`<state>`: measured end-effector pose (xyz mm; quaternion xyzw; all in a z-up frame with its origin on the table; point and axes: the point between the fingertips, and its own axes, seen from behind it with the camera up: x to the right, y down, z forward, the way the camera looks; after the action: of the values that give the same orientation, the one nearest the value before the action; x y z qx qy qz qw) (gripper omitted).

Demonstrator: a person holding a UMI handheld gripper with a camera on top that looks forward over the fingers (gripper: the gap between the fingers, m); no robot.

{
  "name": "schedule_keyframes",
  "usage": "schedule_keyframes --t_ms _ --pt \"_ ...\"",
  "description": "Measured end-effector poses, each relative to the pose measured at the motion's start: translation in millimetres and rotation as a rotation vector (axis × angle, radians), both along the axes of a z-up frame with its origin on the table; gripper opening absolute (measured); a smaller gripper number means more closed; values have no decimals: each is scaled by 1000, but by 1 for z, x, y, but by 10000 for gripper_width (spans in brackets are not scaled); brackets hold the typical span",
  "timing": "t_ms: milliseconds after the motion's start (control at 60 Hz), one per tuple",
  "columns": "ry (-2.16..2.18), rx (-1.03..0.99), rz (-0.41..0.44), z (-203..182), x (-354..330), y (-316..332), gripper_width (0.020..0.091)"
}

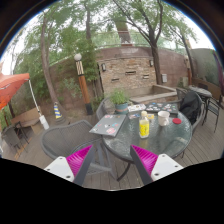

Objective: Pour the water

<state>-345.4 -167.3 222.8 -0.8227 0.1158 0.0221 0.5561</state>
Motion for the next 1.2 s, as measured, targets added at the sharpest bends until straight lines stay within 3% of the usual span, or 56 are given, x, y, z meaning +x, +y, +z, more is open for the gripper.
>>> schedule_keyframes --t_ms 233,433,683,833,933,1017,1050,1083,1100,1200 --pt "-69 33 -71 0 26 2 836" --pt "-82 47 -125 -34 57 40 838" --pt "-187 95 -133 -103 167 178 838" --pt "-179 83 -96 -139 213 251 839" --pt "-188 102 -93 -152 235 289 840" --pt "-181 176 -84 -142 242 309 835" --pt "-189 205 -89 -135 245 314 769" --pt "-201 209 -81 -132 245 321 585" --pt "-204 204 -75 -134 245 324 535" --pt "-242 227 -38 -134 235 329 525"
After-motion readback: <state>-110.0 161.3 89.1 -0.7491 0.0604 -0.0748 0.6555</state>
